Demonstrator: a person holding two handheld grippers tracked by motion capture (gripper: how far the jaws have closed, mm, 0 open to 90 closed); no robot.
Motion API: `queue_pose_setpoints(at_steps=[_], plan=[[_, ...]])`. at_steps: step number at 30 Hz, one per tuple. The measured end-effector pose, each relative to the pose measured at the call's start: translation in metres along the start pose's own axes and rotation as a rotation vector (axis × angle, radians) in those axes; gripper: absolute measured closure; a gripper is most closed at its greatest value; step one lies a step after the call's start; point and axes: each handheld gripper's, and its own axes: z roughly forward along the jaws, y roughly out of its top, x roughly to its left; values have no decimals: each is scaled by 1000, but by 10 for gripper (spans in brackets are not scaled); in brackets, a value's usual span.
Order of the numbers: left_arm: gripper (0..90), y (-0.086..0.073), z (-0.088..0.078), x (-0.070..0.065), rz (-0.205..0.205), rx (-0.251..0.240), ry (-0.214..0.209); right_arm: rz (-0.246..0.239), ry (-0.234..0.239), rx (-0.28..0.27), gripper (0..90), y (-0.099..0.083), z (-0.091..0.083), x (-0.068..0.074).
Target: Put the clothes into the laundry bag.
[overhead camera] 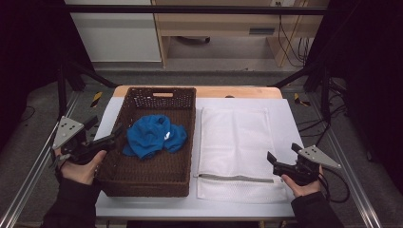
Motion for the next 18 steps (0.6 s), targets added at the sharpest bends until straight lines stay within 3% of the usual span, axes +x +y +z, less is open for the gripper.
queue_pose_setpoints(at_steps=[5, 7, 9, 12, 18], plan=[[131, 12, 13, -4, -9, 17, -7, -4, 2, 1, 41, 1, 0, 1], [130, 20, 25, -11, 16, 29, 13, -8, 3, 2, 41, 1, 0, 1], [134, 22, 28, -13, 22, 30, 11, -6, 4, 3, 40, 1, 1, 1], [135, 26, 46, -21, 35, 51, 4, -9, 4, 4, 39, 0, 1, 2], [138, 26, 73, -29, 66, 96, 27, -9, 9, 5, 38, 0, 2, 3]])
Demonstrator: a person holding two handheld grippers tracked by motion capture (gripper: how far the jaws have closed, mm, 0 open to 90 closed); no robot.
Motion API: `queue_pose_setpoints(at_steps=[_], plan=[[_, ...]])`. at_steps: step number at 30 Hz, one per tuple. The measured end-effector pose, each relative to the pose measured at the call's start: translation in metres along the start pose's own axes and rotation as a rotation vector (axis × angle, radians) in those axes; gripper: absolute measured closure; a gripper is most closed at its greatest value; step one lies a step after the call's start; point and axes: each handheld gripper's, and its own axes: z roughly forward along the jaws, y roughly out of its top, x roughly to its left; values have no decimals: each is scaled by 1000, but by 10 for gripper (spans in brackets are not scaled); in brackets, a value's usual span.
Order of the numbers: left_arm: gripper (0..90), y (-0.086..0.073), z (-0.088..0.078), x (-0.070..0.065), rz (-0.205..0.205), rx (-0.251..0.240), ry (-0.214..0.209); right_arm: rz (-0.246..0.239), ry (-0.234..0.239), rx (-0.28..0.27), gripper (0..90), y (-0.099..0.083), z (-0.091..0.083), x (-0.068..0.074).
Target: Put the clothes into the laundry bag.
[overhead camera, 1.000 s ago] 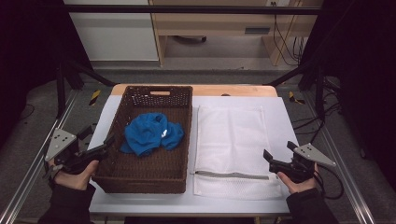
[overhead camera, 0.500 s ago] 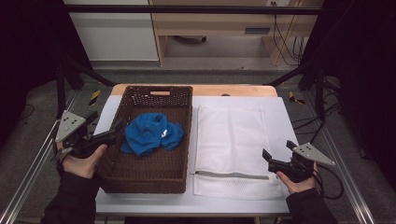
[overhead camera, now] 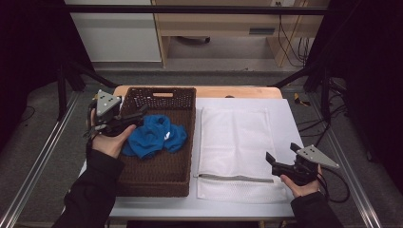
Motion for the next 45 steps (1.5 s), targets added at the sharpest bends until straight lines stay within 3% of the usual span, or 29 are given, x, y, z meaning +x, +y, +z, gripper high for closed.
queue_pose_setpoints(at_steps=[5, 9, 22, 33, 45], plan=[[155, -8, 24, -3, 6, 53, 0, -1, -1, 0, 38, 0, 0, -1], [152, -23, 42, -4, 14, 106, 22, 5, 3, -1, 35, 0, 0, 0], [154, -48, 69, 3, 5, 184, 27, 0, 7, 0, 34, -1, 1, 1], [164, -71, 79, 12, -7, 261, 39, 1, 14, 0, 33, -1, 1, 1], [148, -85, 88, 12, 10, 355, 32, -4, 14, 5, 32, -1, 1, 2]])
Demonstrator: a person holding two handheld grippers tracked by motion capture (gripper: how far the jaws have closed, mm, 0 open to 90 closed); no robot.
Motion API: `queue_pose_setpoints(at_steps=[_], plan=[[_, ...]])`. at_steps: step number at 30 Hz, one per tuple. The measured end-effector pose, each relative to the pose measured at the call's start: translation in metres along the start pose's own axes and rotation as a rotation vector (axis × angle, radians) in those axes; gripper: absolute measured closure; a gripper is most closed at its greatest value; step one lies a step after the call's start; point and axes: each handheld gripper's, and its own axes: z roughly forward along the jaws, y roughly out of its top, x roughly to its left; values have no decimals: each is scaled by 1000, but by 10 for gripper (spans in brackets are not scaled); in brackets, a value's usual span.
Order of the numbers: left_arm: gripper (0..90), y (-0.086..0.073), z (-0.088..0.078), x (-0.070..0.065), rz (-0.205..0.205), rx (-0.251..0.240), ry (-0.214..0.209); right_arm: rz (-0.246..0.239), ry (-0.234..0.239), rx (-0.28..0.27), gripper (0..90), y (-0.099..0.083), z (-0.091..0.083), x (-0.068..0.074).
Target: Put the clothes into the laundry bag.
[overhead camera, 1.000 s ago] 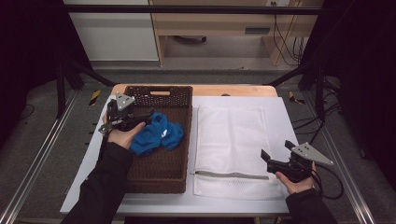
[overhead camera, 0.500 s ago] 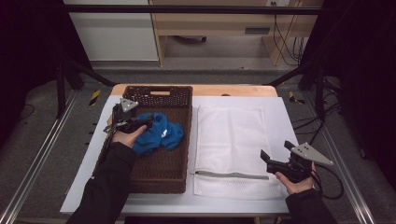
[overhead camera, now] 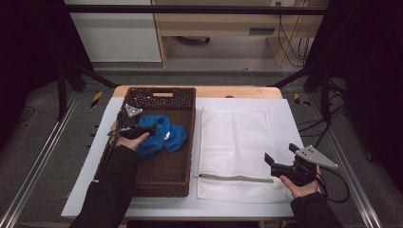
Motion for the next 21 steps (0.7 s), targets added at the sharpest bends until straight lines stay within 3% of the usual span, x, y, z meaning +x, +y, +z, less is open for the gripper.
queue_pose_setpoints(at_steps=[4, 14, 21], plan=[[145, -2, 4, 1, -3, 20, 2, 0, 1, -2, 31, 0, 0, -1], [133, -11, 19, -3, 5, 122, -49, -2, 3, -2, 31, 0, 0, 0], [120, -19, 32, -10, 47, 218, -62, 1, 1, 2, 30, 0, 0, -1]])
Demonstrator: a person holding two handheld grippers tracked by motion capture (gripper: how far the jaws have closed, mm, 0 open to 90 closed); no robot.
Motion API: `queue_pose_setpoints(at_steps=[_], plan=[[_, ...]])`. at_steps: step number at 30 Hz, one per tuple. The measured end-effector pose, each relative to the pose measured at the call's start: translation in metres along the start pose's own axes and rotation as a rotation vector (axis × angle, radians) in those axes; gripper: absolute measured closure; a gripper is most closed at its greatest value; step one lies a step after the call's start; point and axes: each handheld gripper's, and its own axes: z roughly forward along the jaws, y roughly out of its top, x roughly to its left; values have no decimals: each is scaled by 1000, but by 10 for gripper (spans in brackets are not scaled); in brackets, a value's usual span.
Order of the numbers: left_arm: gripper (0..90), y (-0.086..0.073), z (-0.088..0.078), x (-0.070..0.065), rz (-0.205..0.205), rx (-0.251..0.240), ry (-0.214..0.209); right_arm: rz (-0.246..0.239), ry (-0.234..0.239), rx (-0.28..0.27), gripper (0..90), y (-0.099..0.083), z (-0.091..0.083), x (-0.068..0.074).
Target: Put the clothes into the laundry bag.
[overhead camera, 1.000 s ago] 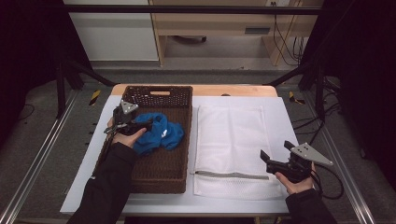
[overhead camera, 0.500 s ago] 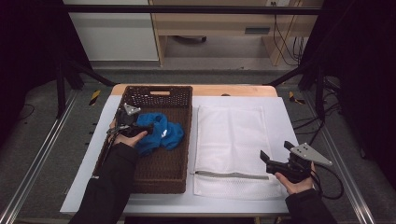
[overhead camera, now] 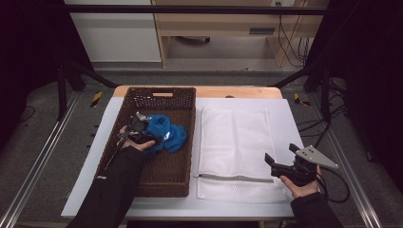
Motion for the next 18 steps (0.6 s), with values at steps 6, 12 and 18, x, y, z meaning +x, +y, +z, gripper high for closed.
queue_pose_setpoints(at_steps=[6, 12, 18], plan=[[122, -2, 5, 1, -18, 17, -11, 1, 0, 1, 29, 0, 0, -1], [137, -6, 12, 0, -16, 46, -18, 1, -1, 1, 29, 0, 0, 0], [155, -9, 15, -1, -12, 66, -18, -1, -3, 4, 29, 0, 0, 0]])
